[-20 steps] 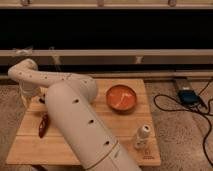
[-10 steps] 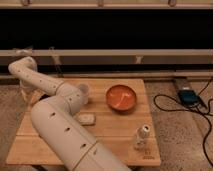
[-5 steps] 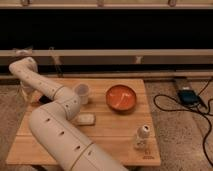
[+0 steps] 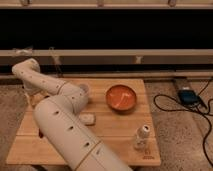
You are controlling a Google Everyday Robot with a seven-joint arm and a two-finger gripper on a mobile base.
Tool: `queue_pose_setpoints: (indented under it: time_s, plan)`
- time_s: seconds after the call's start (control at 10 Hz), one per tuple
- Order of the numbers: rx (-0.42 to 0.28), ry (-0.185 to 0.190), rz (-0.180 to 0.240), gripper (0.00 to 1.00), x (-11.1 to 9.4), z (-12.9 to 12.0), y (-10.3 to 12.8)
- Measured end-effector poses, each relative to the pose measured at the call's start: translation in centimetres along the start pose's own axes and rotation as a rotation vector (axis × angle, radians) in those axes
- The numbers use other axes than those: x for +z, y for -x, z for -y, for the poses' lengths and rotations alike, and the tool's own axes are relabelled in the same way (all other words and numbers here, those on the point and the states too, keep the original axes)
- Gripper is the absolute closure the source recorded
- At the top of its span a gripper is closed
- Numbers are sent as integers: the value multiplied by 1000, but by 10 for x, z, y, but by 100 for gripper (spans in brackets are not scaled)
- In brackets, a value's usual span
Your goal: Push the eraser across the table
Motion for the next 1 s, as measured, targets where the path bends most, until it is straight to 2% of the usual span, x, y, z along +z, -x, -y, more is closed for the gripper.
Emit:
queue_pose_setpoints:
  time_s: [0.6, 1.0]
  plan:
    - [66, 4, -47, 35, -5, 10, -54]
    - [118, -9, -68, 35, -8, 22, -88]
